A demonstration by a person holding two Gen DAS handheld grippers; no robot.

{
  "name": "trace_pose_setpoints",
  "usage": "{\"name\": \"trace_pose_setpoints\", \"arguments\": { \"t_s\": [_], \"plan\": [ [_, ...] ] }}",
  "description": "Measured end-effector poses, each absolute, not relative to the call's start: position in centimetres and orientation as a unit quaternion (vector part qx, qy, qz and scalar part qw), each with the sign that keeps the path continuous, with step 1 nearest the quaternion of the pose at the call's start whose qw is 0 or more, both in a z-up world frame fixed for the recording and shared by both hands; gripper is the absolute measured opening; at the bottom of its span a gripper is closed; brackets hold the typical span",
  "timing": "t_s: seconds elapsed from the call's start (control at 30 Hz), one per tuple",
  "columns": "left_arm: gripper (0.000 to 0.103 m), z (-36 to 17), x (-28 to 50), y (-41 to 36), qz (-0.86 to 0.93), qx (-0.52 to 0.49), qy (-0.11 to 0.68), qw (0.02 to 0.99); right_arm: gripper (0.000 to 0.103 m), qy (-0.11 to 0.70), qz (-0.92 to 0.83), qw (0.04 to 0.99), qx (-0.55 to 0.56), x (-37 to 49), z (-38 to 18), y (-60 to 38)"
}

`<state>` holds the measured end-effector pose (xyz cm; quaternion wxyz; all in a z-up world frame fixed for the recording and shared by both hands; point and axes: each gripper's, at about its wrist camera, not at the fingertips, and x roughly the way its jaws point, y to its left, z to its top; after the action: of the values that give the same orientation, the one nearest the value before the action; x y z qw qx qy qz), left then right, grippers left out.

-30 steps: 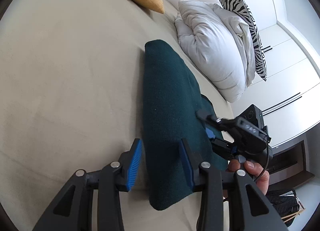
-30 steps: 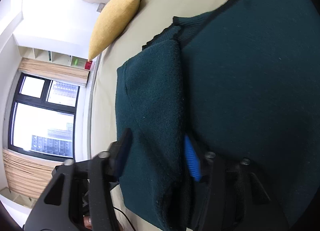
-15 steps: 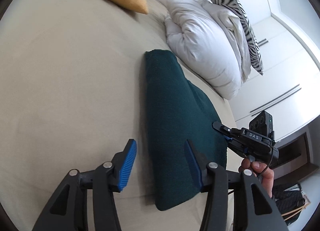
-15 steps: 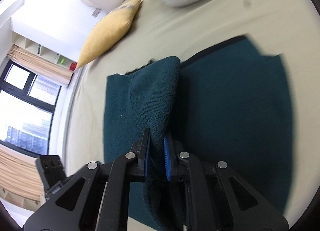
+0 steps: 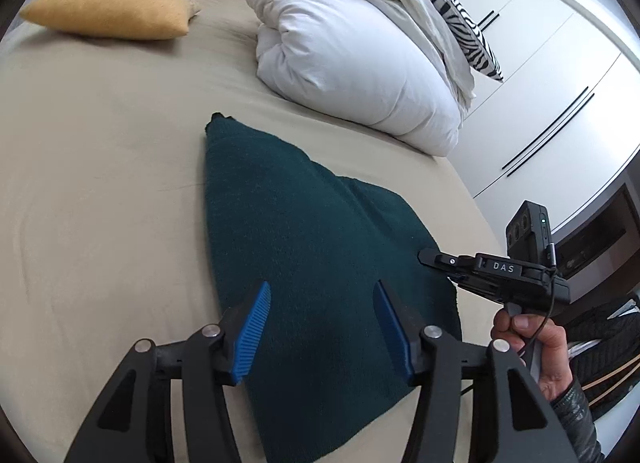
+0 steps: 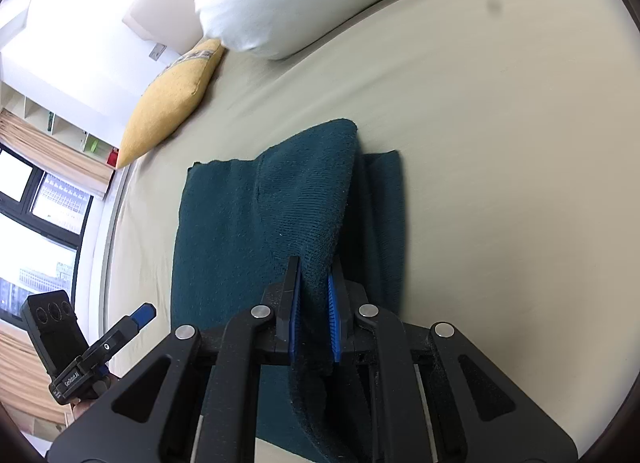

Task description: Fold small clothes

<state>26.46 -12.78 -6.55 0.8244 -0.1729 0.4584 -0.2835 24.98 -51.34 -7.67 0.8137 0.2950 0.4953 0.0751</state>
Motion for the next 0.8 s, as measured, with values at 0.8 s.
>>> {"name": "trace_pose_setpoints", "arguments": {
  "t_s": [0.8],
  "plan": [
    [0.064, -10.5, 27.6, -16.6, -0.256, -0.042, 0.467, 0.845, 0.022, 0.477, 0.059, 0.804, 0.350, 16.2, -8.5, -53.3]
  ]
}}
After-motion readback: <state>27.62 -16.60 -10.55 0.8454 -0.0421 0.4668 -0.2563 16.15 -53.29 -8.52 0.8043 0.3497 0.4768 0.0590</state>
